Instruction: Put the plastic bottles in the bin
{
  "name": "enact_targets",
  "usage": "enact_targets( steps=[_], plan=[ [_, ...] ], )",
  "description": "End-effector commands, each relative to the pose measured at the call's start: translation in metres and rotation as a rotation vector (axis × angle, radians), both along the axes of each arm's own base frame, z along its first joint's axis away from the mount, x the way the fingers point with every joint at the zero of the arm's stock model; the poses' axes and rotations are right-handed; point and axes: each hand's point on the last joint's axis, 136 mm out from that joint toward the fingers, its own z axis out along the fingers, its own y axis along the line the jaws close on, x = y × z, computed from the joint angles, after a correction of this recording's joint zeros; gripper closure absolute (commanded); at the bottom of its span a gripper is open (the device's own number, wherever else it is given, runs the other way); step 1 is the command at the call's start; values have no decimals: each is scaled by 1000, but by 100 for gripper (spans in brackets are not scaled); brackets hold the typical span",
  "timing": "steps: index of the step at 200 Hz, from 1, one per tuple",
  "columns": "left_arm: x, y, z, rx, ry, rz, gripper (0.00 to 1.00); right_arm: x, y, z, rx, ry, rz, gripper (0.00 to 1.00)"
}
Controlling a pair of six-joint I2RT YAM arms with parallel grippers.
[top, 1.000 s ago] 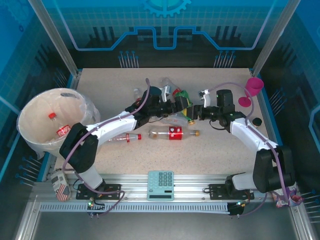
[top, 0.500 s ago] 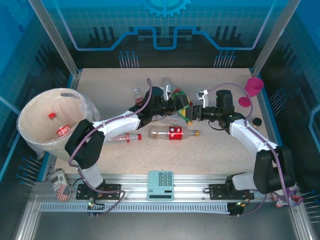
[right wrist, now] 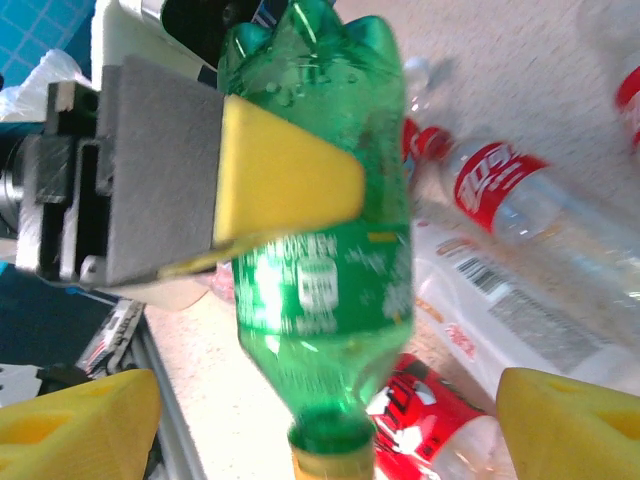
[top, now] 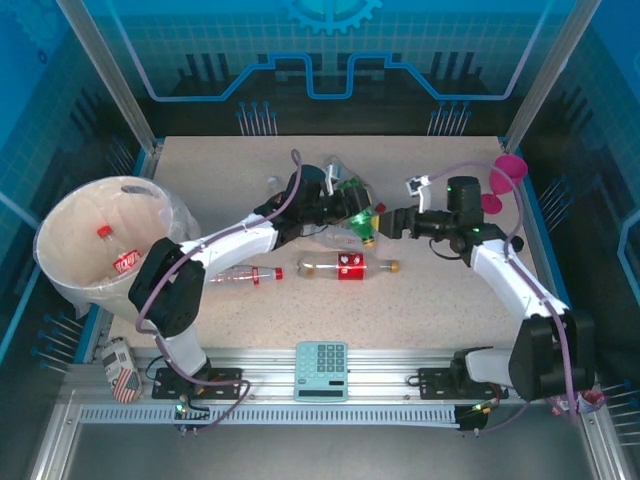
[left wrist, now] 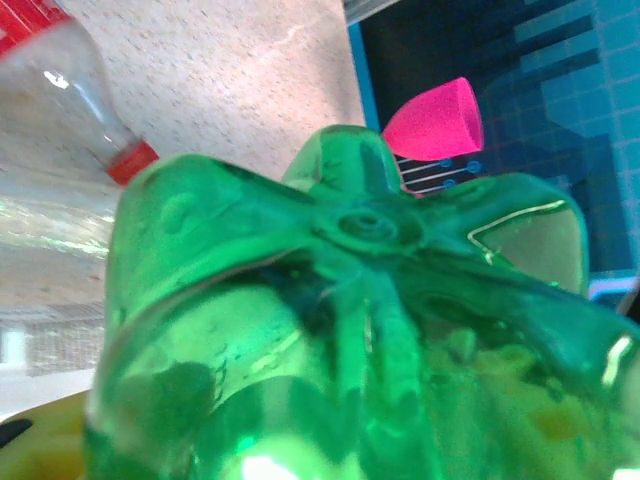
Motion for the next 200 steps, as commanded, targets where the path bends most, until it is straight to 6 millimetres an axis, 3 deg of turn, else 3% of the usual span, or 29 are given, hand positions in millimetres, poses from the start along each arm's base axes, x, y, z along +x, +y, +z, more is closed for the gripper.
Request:
enact_targets(
  steps=[1, 23, 54, 93, 111, 131, 158, 178, 200],
  plan=[
    [2, 29, 60, 150, -154, 0, 41, -1, -16, 10, -33, -16, -50, 12],
    [1, 81, 106, 283, -209, 48, 46, 12, -31, -6, -122, 25, -145, 12],
    [-16, 198, 160, 528, -231, 252, 55, 30, -45, -24, -256, 41, -263, 12],
    [-72, 362, 216, 713, -226, 633, 69, 47, -42, -35, -293, 62, -268, 12],
    [-102, 420, 229, 740, -199, 809, 75, 55, -38, -41, -281, 81, -258, 12],
    [-129, 462, 226, 801, -130, 919, 76, 62, -34, -46, -269, 93, -246, 12],
    [-152, 505, 199, 852, 12, 1001, 83, 68, -33, -49, -271, 99, -237, 12],
    [-155, 519, 165, 846, 100, 1006, 92, 69, -30, -53, -254, 110, -229, 12],
    [-151, 521, 125, 824, 177, 971, 99, 70, -29, -58, -251, 121, -223, 12]
  ],
)
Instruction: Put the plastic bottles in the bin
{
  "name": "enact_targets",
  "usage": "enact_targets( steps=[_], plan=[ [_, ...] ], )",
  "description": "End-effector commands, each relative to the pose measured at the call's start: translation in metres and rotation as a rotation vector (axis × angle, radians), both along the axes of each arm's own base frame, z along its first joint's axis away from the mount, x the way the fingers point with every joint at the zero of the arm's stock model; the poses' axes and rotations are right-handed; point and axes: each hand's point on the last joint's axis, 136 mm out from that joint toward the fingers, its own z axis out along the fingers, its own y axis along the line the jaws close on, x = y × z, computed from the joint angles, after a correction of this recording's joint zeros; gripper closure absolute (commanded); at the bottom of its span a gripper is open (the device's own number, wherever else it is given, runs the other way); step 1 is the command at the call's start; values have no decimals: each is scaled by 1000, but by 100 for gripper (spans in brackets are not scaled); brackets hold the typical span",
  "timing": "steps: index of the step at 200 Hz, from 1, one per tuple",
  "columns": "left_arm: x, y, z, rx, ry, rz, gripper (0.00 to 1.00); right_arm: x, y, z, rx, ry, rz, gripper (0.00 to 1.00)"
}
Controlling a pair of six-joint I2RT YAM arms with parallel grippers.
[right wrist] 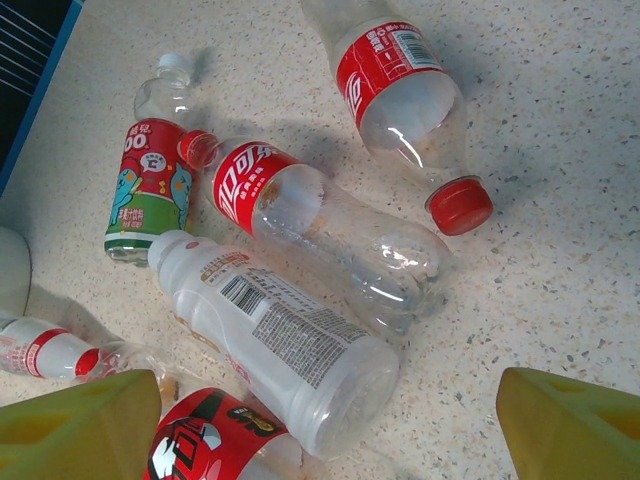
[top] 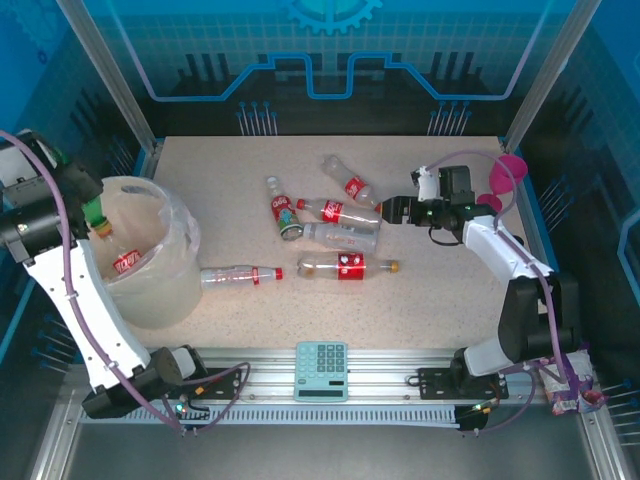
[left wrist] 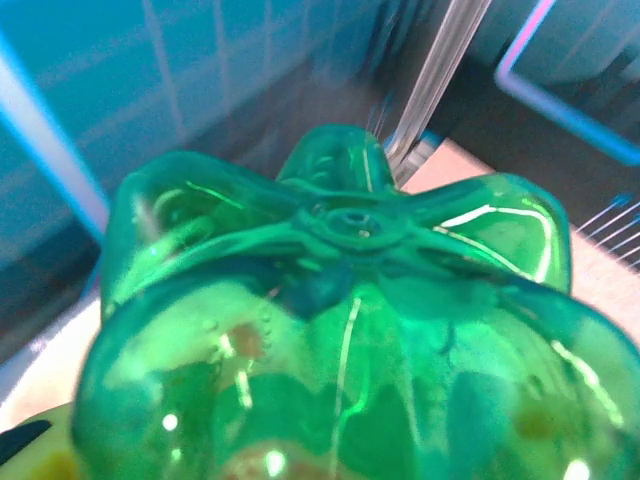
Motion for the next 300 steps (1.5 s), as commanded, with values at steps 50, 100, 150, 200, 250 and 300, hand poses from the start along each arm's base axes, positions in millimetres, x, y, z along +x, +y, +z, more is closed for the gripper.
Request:
enact_targets(
  steps=[50, 100, 150, 200, 250, 300],
  plan=[
    [4, -11, -109, -183, 159, -51, 100, 8, 6, 2, 13, -17, 21, 12],
    [1, -20, -164, -279, 253, -72, 100, 8, 7, 0, 17, -16, 23, 12],
    [-3, -24, -203, -334, 320, -72, 89, 9, 7, 1, 17, -19, 23, 12],
    [-4, -28, -206, -337, 324, -79, 22, 8, 5, 1, 8, -27, 14, 12],
    [-4, -31, -178, -296, 294, -101, 1, 8, 5, 4, 14, -23, 16, 12],
    [0, -26, -100, -135, 117, -111, 1, 1, 0, -5, -40, 37, 3, 11]
  ],
)
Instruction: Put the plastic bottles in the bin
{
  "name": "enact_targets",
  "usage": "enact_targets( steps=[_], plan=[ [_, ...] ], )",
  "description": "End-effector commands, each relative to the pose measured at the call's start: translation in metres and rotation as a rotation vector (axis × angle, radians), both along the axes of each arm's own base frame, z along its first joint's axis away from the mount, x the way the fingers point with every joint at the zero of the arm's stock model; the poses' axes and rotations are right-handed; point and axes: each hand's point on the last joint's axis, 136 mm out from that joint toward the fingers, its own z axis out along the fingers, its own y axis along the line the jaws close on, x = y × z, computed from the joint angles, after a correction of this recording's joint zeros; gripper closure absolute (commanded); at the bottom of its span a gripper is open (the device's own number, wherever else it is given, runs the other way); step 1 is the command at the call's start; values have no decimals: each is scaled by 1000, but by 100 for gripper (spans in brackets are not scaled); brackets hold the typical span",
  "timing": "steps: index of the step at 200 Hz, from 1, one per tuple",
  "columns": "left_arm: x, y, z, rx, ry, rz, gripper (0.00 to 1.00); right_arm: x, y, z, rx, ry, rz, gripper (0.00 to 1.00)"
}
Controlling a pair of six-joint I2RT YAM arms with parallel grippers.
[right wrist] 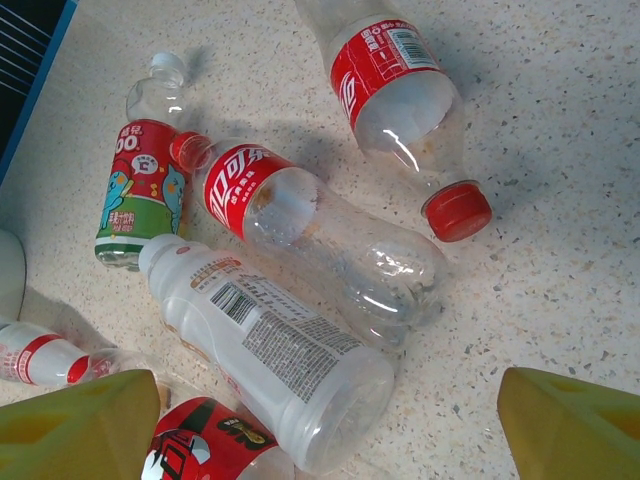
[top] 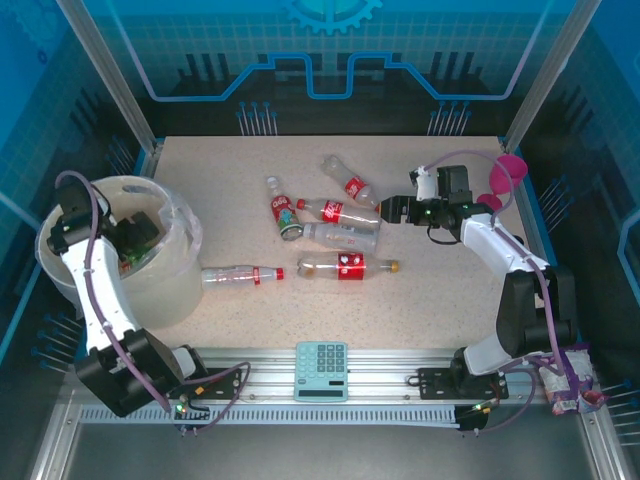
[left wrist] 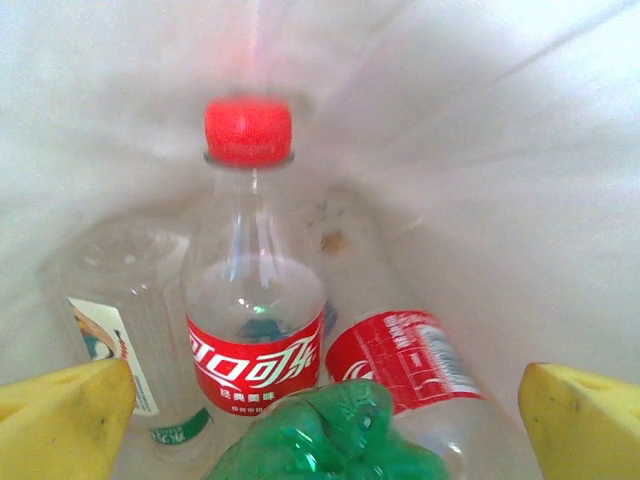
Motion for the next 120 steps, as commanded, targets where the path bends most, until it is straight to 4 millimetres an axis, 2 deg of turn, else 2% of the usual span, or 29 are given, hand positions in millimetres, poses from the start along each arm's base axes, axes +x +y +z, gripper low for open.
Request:
enact_targets(
  steps=[1, 45, 56, 70, 82, 96, 120],
  plan=[
    [-1, -4, 53, 97, -124, -22, 1, -3, 0, 1, -38, 25, 7, 11],
    [-5, -10, 145, 210, -329, 5, 1, -26, 10, -11, -200, 62, 53, 11],
    [-5, -19, 165, 219, -394, -5, 1, -29, 12, -10, -226, 57, 60, 11],
    [0, -44, 183, 192, -470, -64, 1, -28, 15, -7, -259, 39, 62, 11],
    [10, -72, 189, 156, -520, -145, 1, -23, 15, -4, -291, 20, 54, 11],
    [23, -109, 187, 98, -559, -252, 1, -13, 15, -1, -324, -1, 44, 13],
    [44, -159, 165, -25, -611, -380, 1, 9, 19, 0, -336, -13, 19, 16]
  ],
)
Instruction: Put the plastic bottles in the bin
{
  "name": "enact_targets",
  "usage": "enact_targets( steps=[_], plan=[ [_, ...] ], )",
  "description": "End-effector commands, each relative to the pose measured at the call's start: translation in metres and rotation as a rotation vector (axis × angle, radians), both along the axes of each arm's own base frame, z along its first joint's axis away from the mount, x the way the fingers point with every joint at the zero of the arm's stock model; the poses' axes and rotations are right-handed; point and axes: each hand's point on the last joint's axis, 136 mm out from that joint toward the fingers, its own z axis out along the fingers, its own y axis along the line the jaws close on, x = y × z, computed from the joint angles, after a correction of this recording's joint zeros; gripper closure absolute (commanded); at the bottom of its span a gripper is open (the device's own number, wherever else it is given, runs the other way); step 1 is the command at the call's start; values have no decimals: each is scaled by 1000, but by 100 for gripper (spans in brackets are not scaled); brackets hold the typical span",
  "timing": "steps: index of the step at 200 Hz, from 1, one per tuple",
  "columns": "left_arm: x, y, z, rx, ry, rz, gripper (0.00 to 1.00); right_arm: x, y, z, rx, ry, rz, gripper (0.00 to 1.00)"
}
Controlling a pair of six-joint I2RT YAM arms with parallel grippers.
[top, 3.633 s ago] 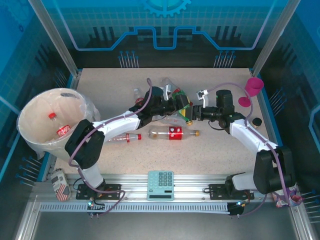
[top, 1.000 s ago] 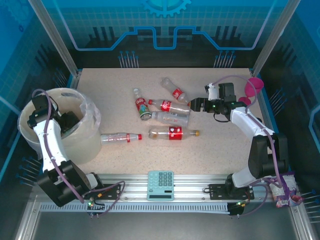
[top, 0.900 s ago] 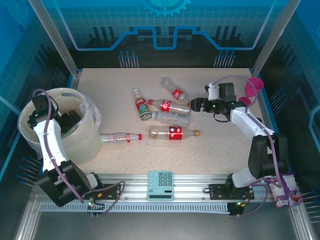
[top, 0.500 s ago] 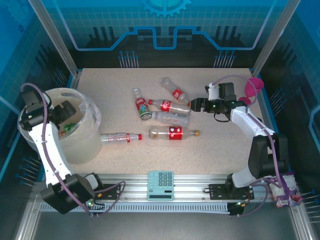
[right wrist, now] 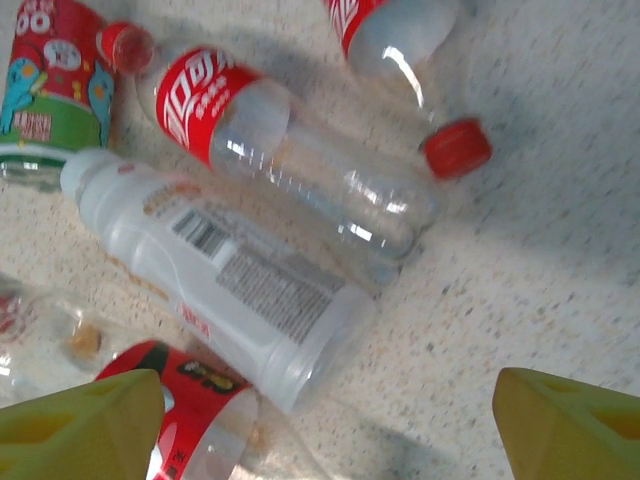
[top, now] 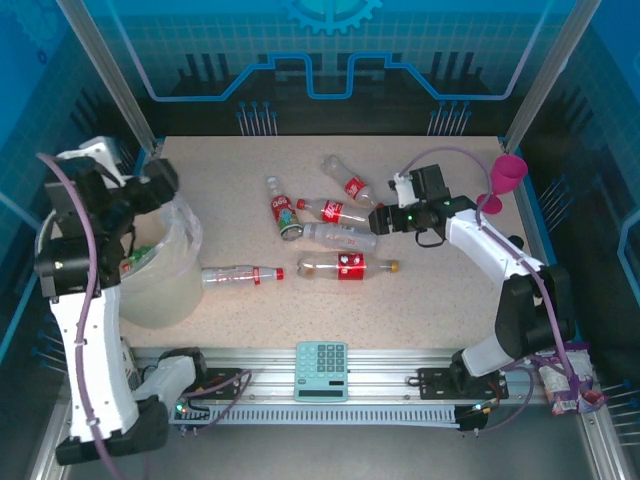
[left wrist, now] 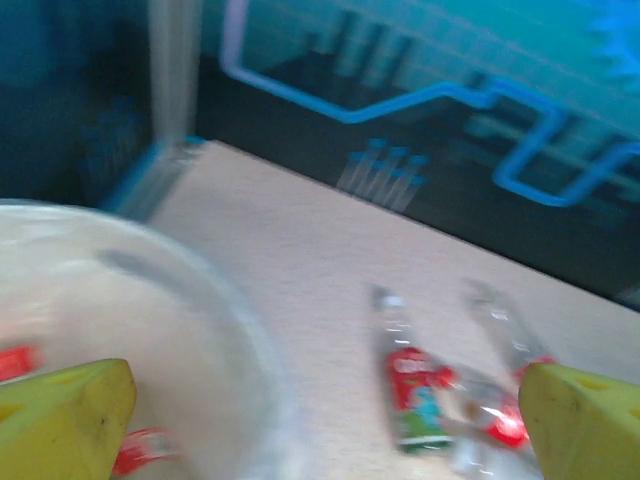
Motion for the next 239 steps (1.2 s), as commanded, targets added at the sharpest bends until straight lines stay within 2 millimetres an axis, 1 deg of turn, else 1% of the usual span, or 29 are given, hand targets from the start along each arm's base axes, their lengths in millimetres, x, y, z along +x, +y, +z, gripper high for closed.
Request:
enact_targets(
  steps=[1, 17, 28, 44, 51, 52, 70, 76, 85, 100, 124, 142, 168, 178, 184, 187, 190, 213, 239],
  plan=[
    [21, -34, -18, -115, -32, -88, 1, 25, 0, 5, -58, -38, -24, 16],
    [32, -59, -39, -175, -7, -157, 1, 40, 6, 2, -51, -34, -20, 18],
    [39, -82, -52, -186, 18, -214, 1, 51, 11, -2, -55, -23, -17, 19],
    [46, -123, -71, -183, 54, -309, 1, 68, 16, -6, -70, -22, -21, 20],
    [48, -144, -79, -189, 71, -357, 1, 76, 17, -10, -77, -18, -25, 20],
    [48, -146, -81, -191, 75, -362, 1, 78, 18, -8, -76, -23, -26, 20],
    [50, -202, -105, -234, 121, -495, 1, 96, 22, -20, -93, -4, -33, 20],
    [51, -215, -113, -252, 136, -526, 1, 102, 23, -23, -98, -1, -36, 20],
    [52, -229, -124, -267, 151, -551, 1, 109, 24, -28, -102, 6, -36, 20],
    [55, -238, -139, -282, 176, -552, 1, 120, 29, -37, -108, 19, -25, 20],
    [50, -253, -150, -259, 197, -561, 1, 134, 31, -54, -144, 54, -7, 18],
    [44, -268, -164, -229, 221, -570, 1, 140, 32, -70, -173, 92, 5, 17],
    [40, -285, -181, -231, 242, -584, 1, 145, 33, -86, -194, 128, 22, 17],
    [41, -288, -183, -231, 247, -588, 1, 147, 34, -90, -203, 141, 30, 17],
    [41, -289, -184, -228, 250, -592, 1, 147, 34, -87, -204, 140, 33, 17],
    [41, -290, -184, -226, 248, -595, 1, 147, 34, -98, -208, 158, 37, 17],
    [41, -291, -184, -226, 249, -597, 1, 148, 35, -100, -209, 162, 39, 18],
    [43, -292, -184, -222, 240, -606, 1, 149, 39, -109, -201, 182, 52, 19],
    [41, -291, -188, -215, 247, -607, 1, 149, 42, -121, -199, 204, 67, 20]
  ],
)
